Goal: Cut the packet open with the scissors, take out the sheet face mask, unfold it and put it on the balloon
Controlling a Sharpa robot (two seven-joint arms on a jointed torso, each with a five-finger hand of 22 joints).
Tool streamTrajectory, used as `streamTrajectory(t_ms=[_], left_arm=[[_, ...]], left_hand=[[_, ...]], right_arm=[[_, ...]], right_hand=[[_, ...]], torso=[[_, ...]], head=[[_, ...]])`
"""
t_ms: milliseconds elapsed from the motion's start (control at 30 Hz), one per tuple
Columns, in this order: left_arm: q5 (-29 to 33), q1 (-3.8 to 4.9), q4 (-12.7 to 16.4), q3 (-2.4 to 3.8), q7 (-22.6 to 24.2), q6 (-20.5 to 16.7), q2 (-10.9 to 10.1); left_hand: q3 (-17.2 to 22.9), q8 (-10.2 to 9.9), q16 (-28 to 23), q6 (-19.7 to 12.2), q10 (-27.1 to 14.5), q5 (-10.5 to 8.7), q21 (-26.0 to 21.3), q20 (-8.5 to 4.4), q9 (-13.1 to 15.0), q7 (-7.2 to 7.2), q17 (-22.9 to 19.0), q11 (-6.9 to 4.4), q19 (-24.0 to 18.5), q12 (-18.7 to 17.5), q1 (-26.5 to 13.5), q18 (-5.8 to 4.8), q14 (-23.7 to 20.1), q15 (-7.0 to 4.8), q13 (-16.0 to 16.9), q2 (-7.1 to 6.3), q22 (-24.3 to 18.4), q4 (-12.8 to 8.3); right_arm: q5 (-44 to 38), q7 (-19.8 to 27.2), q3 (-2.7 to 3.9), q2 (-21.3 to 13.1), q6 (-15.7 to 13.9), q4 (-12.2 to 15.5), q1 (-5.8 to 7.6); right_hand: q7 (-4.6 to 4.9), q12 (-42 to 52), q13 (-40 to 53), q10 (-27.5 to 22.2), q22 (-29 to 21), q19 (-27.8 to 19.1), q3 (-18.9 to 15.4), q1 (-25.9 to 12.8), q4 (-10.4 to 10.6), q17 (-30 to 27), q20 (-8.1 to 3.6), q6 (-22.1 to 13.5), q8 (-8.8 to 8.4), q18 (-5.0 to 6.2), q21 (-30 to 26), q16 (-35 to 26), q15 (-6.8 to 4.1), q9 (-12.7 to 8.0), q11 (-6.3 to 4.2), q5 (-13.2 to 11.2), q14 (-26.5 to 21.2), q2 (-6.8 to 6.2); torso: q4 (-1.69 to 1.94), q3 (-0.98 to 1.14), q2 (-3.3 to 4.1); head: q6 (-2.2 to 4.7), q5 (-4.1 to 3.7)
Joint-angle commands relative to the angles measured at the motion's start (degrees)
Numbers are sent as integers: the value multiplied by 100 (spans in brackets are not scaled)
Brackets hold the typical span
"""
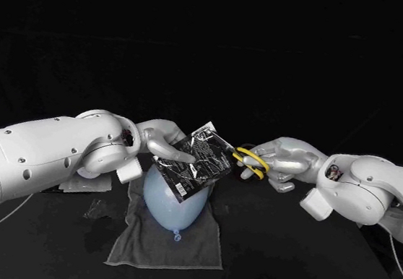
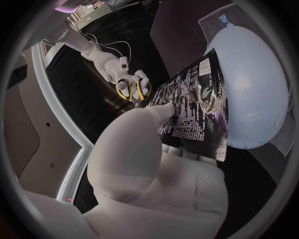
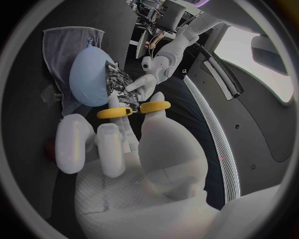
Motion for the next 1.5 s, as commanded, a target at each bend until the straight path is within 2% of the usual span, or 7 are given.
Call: streamTrajectory(t_ms=[33,167,200,367,733,1200,1500], left_arm=[[-191,-8,-8,-18,-58,-55,6],[-210,-7,1,-37,-71,-59,1],[-212,-7,3,-41,-74,-59,1],[-218,-6,9,-56,-87,-56,6],[-220,-4,20,-68,-105,-40,5],[-223,-3,31,-69,-127,-30,4],[-225,-2,27,-69,-134,-22,5]], left_hand=[[-6,224,27,34,31,20,30,-7,1359,11,4,13,48,31,5,85,28,-18,3,44,5,-37],[-6,224,27,34,31,20,30,-7,1359,11,4,13,48,31,5,85,28,-18,3,44,5,-37],[-6,224,27,34,31,20,30,-7,1359,11,4,13,48,31,5,85,28,-18,3,44,5,-37],[-3,230,29,33,38,20,32,-11,1375,10,10,11,54,31,5,85,32,-20,3,43,6,-45],[-3,232,30,33,40,20,33,-13,1381,9,12,10,55,32,2,84,33,-21,3,42,6,-46],[-2,236,31,32,46,20,34,-15,1391,8,15,9,58,33,0,84,36,-23,4,42,6,-49],[-2,238,32,31,49,20,35,-16,1396,8,17,8,60,33,-1,84,37,-23,4,41,7,-51]], right_arm=[[-59,-114,4,23,116,-30,34],[-97,-150,0,68,91,-35,64],[-104,-154,-1,81,85,-33,69],[-124,-157,-4,165,28,-36,86],[-175,-88,-8,313,-168,-101,93],[-119,-63,-45,499,-420,-209,93],[-45,-47,-82,510,-601,-209,92]], right_hand=[[38,14,-11,-33,788,9,-100,-65,91,144,-26,-8,29,76,-14,0,-19,-18,17,9,278,-67],[53,2,-31,-85,785,10,9,-78,232,140,-17,-54,36,75,-14,-3,-6,-31,34,7,277,-189],[66,14,-53,-109,779,9,232,-39,460,144,-6,-86,70,76,-17,-1,5,-44,38,11,278,-359],[64,40,-76,-119,771,7,477,34,759,133,-5,-110,117,78,-21,-5,6,-62,42,10,276,-545],[71,43,-93,-145,765,2,597,66,898,133,-3,-137,133,80,-29,-5,8,-75,49,10,275,-649],[2,173,-68,35,816,64,615,484,783,157,-46,-9,284,55,88,10,-44,-63,-23,8,287,-392],[-112,245,-71,277,864,114,800,1534,255,148,-118,203,418,33,190,6,-138,-96,-137,16,290,58]], torso=[[-4,5,-2],[-6,6,-1],[-5,8,0],[-2,9,1],[-1,11,7],[-1,1,5],[-1,1,6]], head=[[-3,1],[12,-2],[18,-6],[33,-9],[41,-4],[31,-3],[37,-16]])
